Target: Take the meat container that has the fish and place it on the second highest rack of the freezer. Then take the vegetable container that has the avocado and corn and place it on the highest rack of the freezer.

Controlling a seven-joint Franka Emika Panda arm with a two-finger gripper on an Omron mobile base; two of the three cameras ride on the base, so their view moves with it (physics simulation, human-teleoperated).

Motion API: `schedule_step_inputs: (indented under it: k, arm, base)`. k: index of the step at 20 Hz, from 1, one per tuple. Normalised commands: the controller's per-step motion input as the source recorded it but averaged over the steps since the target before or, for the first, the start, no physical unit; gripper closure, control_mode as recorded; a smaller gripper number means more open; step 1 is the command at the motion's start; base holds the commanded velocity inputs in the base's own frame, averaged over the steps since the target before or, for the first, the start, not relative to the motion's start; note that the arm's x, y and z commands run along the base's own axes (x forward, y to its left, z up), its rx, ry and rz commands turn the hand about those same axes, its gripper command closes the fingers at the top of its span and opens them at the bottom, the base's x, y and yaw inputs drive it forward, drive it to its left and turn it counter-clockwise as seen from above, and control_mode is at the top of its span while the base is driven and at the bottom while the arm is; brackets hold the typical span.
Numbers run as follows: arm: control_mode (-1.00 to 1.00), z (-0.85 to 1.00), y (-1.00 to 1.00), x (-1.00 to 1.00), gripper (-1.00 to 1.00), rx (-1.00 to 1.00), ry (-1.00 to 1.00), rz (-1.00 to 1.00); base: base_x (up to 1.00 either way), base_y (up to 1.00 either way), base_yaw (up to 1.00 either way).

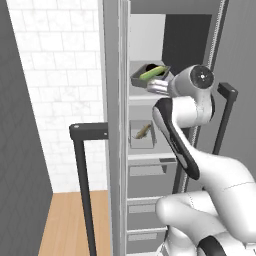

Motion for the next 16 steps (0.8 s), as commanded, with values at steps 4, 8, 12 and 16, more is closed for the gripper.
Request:
schedule_step_inputs:
  k: [4, 8, 12, 16]
  arm:
    - [-1.00, 0.00, 0.05, -0.59, -1.00, 0.00, -0.03, 0.04]
    - [-1.00, -0.04, 0.00, -0.66, -1.00, 0.00, -0.01, 0.02]
    - [-1.00, -0.14, 0.00, -0.75, -1.00, 0.00, -0.01, 0.00]
    - [-1.00, -0.25, 0.00, -0.76, -1.00, 0.00, 0.00, 0.00]
  base:
    - [0.00, 0.00, 0.00]
    - [0.00, 0.00, 0.00]
    - [0.00, 0.00, 0.00]
    - [0.00, 0.00, 0.00]
